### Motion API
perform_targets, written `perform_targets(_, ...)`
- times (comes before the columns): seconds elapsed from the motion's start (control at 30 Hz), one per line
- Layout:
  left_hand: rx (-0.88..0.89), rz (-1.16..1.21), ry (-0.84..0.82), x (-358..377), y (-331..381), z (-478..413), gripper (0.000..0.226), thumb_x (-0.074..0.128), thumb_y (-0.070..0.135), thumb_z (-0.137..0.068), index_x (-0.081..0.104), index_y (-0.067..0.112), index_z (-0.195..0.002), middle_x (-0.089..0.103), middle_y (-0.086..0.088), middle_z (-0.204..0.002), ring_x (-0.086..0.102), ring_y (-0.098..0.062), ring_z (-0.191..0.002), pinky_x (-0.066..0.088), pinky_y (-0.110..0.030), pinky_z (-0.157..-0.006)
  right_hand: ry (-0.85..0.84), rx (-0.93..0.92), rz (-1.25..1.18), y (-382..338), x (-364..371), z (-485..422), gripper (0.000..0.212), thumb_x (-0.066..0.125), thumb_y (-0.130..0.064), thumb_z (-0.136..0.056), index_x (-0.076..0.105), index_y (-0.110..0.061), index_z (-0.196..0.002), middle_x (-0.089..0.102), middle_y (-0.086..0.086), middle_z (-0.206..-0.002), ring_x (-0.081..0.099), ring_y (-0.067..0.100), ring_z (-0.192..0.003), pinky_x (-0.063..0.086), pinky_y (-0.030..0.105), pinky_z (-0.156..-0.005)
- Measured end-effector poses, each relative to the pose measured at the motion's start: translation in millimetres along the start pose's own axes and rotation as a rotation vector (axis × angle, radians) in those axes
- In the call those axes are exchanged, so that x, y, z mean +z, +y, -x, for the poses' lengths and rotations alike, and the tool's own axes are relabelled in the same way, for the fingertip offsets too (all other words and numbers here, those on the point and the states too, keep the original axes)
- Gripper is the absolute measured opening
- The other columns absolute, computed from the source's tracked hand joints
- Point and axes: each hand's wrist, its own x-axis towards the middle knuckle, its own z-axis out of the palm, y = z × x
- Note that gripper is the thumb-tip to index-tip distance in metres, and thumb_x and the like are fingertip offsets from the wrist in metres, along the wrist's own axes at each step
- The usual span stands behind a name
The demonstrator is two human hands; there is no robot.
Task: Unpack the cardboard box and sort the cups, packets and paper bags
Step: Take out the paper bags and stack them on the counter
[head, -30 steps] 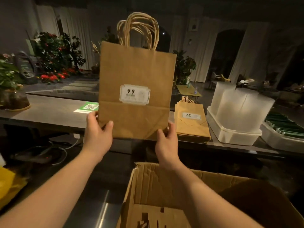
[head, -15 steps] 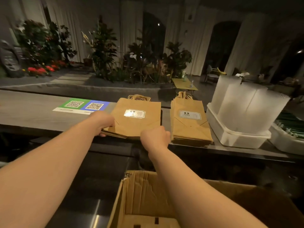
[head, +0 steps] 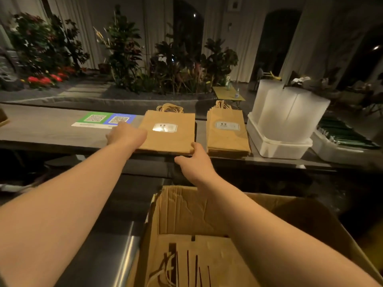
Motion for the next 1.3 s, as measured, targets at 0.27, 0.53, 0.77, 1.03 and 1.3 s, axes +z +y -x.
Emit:
perform_targets(0.27, 0.295, 0.293, -0.396, 43.5, -25.8, 196.3, 0.011, 0.067, 0.03, -0.097, 0.065, 0.028, -0.108, 0.064, 0.005, -0.103, 0.06, -0.012, -0.097, 0.052, -0.034, -0.081, -0.032, 0.067, 0.331, 131.9, -99.2, 90.6, 0.026, 0.067, -0.024, -0.098, 0.062, -0.024, -0.124, 0.064, -0.004, -0.113, 0.063, 0.01, -0.102, 0.057, 0.022, -0.08)
perform_targets(0.53, 0.251, 0.213, -0.442, 101.2, -96.5, 272.2, 0.007, 0.065, 0.022, -0.098, 0.066, 0.029, -0.096, 0.067, 0.003, -0.093, 0.064, -0.013, -0.087, 0.057, -0.03, -0.076, -0.444, 0.348, 1.047, 259.4, -141.9, 122.3, 0.09, 0.077, -0.035, -0.088, 0.024, -0.029, -0.16, 0.03, 0.004, -0.165, 0.026, 0.031, -0.152, 0.03, 0.052, -0.122)
perform_targets(0.77, 0.382, 0.194, -0.322, 112.1, -122.3, 262.3, 0.017, 0.062, 0.017, -0.099, 0.062, 0.033, -0.095, 0.066, 0.006, -0.081, 0.064, -0.011, -0.075, 0.05, -0.022, -0.063, -0.379, 0.178, 1.347, 263.2, -141.5, 117.1, 0.086, 0.079, -0.035, -0.086, 0.032, -0.027, -0.157, 0.031, 0.01, -0.162, 0.025, 0.037, -0.151, 0.023, 0.057, -0.121)
perform_targets(1.03, 0.534, 0.243, -0.279, 113.3, -124.5, 260.4, 0.014, 0.065, 0.024, -0.098, 0.06, 0.037, -0.096, 0.064, 0.012, -0.084, 0.064, -0.01, -0.079, 0.062, -0.035, -0.073, -0.242, 0.035, 0.827, 183.9, -181.5, 128.7, 0.03, 0.069, -0.017, -0.095, 0.06, -0.03, -0.121, 0.064, -0.005, -0.119, 0.065, 0.015, -0.108, 0.058, 0.029, -0.087)
perform_targets(1.3, 0.405, 0.861, -0.878, 92.4, -96.7, 298.2, 0.089, 0.065, 0.08, -0.072, 0.037, 0.043, -0.148, 0.054, 0.019, -0.142, 0.054, -0.005, -0.128, 0.051, -0.017, -0.09, 0.054, -0.288, 0.389, 92.6, -154.0, 182.6, 0.017, 0.065, -0.029, -0.099, 0.061, -0.036, -0.113, 0.064, -0.02, -0.101, 0.064, 0.0, -0.091, 0.057, 0.019, -0.074)
